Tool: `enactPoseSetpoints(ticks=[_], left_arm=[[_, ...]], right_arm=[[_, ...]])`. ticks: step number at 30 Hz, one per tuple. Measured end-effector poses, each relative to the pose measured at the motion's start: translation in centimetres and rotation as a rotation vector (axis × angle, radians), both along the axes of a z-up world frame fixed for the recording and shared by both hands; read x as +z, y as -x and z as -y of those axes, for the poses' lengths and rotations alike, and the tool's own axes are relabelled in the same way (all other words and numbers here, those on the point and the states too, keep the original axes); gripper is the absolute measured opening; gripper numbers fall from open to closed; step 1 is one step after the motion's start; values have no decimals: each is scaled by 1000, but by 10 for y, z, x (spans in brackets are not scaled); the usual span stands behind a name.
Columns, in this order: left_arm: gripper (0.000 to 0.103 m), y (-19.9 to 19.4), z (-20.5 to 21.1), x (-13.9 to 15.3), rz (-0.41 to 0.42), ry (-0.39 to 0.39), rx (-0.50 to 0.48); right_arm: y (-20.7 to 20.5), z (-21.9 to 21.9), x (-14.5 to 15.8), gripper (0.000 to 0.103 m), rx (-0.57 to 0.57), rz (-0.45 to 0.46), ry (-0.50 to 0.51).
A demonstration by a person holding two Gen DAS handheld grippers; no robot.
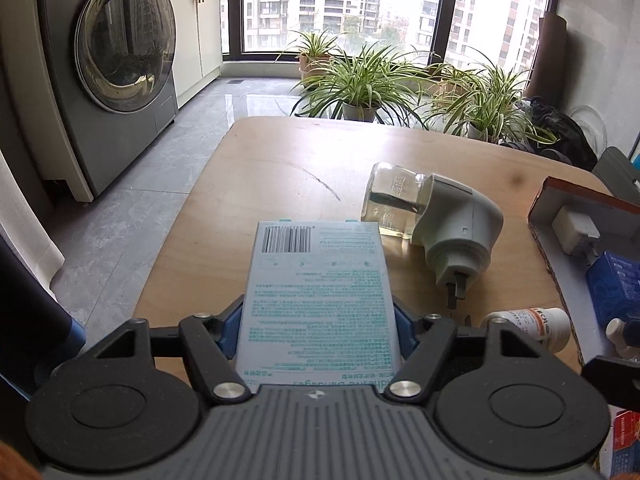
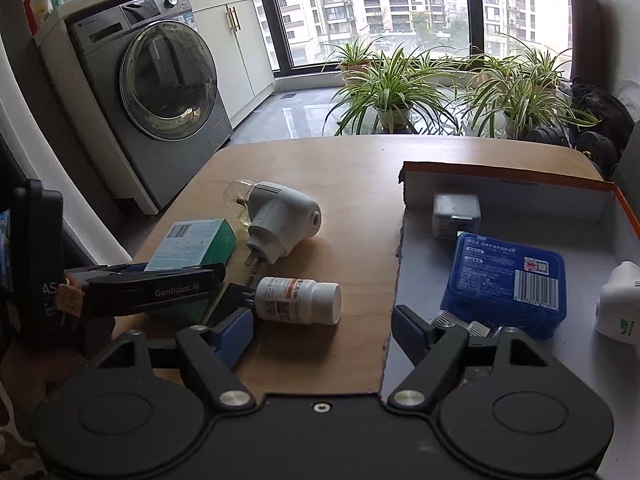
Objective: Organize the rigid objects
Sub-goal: 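Grasp the teal bandage box with the left tool while the right tool grasps the white pill bottle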
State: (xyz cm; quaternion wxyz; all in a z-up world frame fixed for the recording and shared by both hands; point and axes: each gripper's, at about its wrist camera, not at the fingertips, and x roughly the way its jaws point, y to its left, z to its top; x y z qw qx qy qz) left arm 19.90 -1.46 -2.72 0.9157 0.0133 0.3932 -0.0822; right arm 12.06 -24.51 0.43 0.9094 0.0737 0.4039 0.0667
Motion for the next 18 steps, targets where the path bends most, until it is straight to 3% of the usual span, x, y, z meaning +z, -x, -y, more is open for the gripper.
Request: enactPoseSetpoints(ticks=[11, 13, 14, 18], left_arm=[[72, 20, -10, 13, 21, 16, 31], [72, 18, -7, 13, 21, 22, 28], [72, 17, -6, 13, 22, 27, 26], [72, 20, -5, 16, 22, 47, 23]], right_arm=[[-33, -20, -27, 88, -54, -42, -5], [-34, -18, -26, 82, -57, -32, -12], [-34, -17, -25, 72, -55, -28, -11], [-34, -15, -25, 72, -52, -32, 18]])
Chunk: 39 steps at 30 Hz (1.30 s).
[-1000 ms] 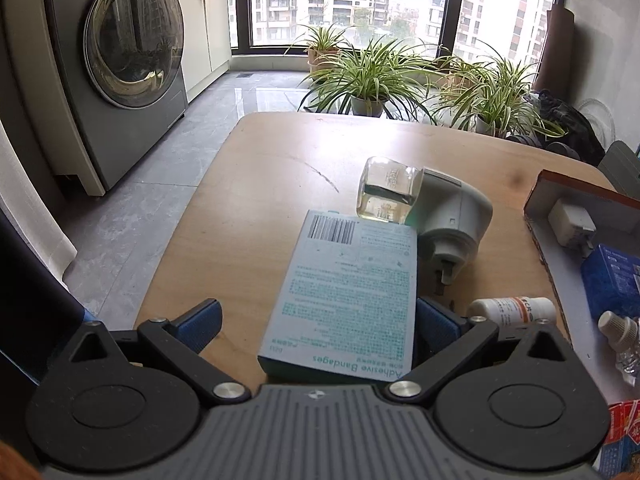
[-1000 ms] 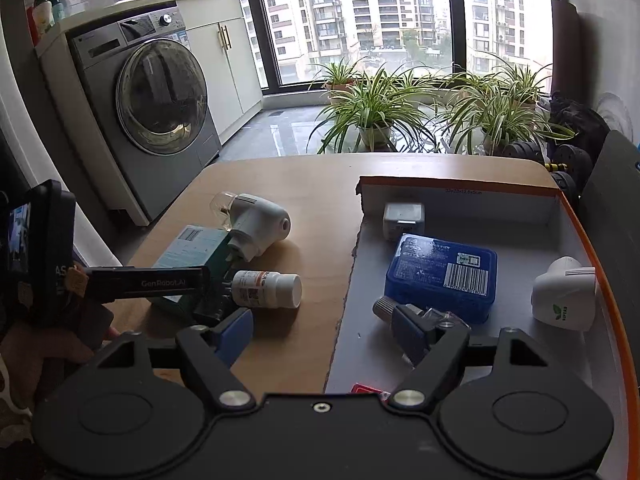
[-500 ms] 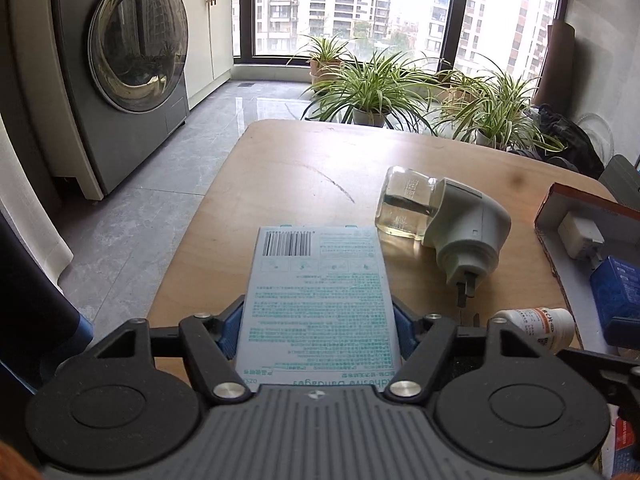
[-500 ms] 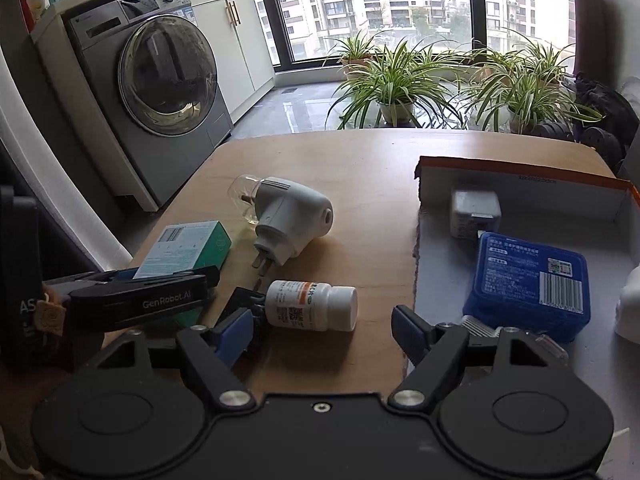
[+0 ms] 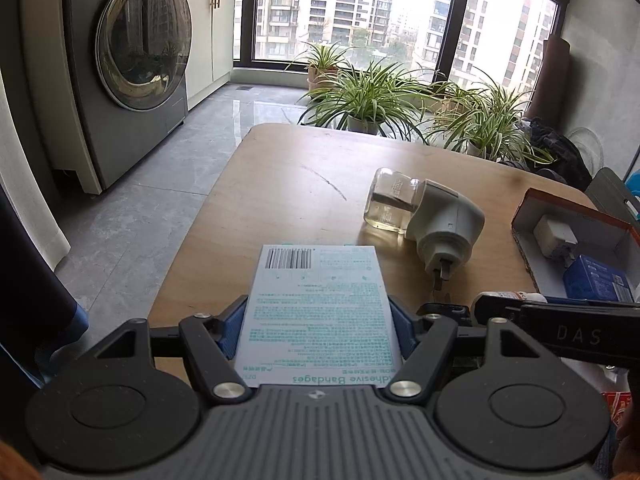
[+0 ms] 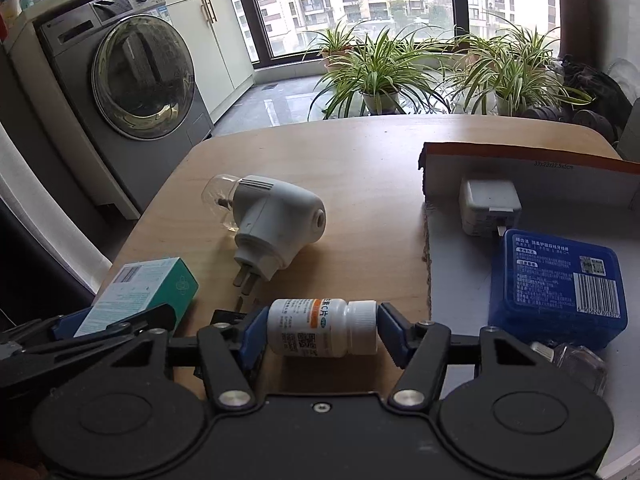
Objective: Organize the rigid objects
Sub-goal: 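Grasp the teal bandage box with the left tool while the right tool grasps the white pill bottle, then carry the bandage box and pill bottle in both tools over the tray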
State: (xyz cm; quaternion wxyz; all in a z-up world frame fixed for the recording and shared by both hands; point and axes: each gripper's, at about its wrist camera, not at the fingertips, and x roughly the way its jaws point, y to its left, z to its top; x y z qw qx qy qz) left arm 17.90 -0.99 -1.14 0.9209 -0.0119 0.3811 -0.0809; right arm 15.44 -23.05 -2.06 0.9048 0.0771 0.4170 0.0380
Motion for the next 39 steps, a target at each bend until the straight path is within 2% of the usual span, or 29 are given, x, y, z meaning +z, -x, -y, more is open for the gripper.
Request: enactPoseSetpoints(ticks=[2, 5, 12, 18, 27, 39], left_arm=[[72, 5, 1, 1, 3, 5, -1], [72, 13, 6, 2, 6, 4, -8], [72, 33, 7, 15, 36, 3, -2], [72, 55, 26, 32, 72, 21, -27], [72, 86, 77, 48, 82, 99, -120], [72, 109, 146, 51, 94, 112, -247]], right_arm=[[-2, -5, -5, 72, 16, -28, 57], [0, -8, -9, 69, 28, 6, 94], [24, 5, 14, 69, -10, 62, 52], [64, 24, 43, 69, -32, 115, 61], [127, 74, 75, 69, -121, 174, 89], [190, 156, 86, 69, -294, 218, 99]])
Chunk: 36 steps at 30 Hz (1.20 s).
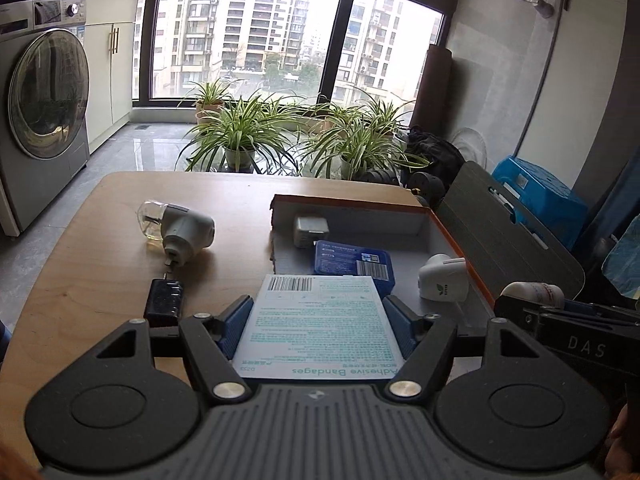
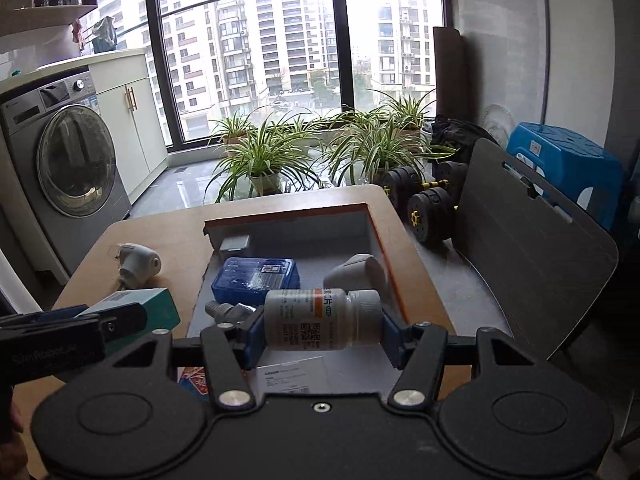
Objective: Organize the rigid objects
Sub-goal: 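Carry the bandage box and pill bottle in both tools over the tray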
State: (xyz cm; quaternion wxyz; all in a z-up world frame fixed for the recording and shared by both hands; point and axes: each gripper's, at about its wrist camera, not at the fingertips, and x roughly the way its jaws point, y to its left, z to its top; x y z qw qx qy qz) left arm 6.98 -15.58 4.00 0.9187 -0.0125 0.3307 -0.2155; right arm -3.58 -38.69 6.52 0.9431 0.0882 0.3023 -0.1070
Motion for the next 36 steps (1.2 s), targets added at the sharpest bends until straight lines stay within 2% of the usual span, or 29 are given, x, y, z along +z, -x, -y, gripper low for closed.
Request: enactPoseSetpoints(ticks=[7, 36], left_arm=[[72, 14, 18, -5, -3, -15, -38], [72, 27, 26, -11, -14, -42, -51]], right_arm=[[16, 19, -1, 69, -29, 12, -14], [12, 11, -6, 70, 6, 4, -29]])
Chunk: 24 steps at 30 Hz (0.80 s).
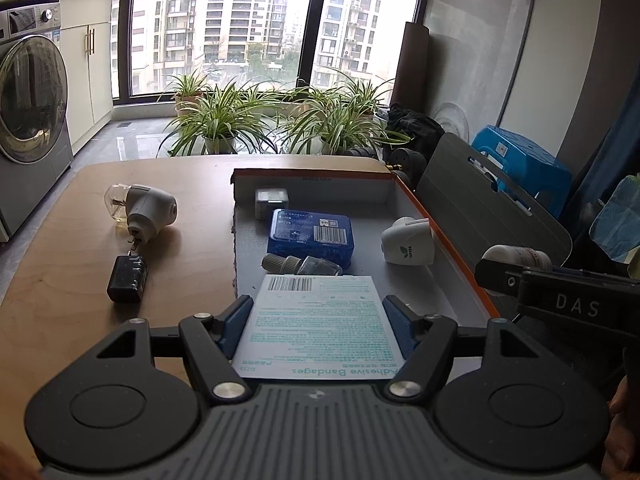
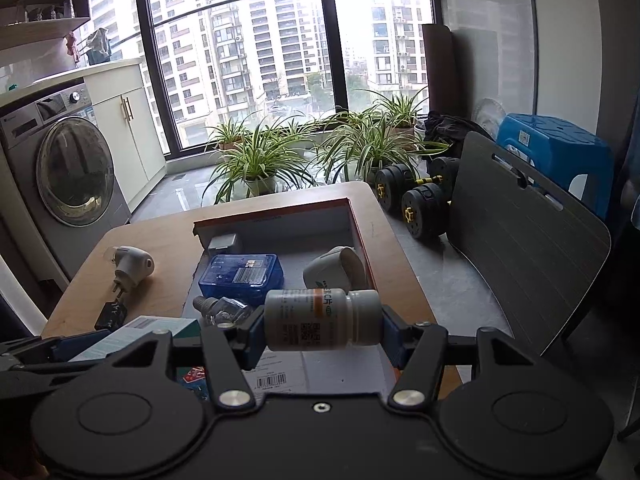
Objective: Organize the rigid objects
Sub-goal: 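Carry the bandage box and pill bottle in both tools over the tray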
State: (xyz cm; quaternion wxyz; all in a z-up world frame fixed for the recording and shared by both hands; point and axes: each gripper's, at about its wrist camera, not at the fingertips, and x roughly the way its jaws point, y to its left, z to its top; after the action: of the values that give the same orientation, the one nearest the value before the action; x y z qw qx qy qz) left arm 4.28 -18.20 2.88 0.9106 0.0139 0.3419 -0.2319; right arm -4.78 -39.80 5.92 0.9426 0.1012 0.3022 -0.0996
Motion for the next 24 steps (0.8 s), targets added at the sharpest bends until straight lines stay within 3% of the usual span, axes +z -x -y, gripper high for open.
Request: enactPoseSetpoints(ticks=[24], left_arm=[[72, -15, 4, 0, 6, -12, 1]], right_arm=[[-17, 2, 3, 70, 13, 1, -6]])
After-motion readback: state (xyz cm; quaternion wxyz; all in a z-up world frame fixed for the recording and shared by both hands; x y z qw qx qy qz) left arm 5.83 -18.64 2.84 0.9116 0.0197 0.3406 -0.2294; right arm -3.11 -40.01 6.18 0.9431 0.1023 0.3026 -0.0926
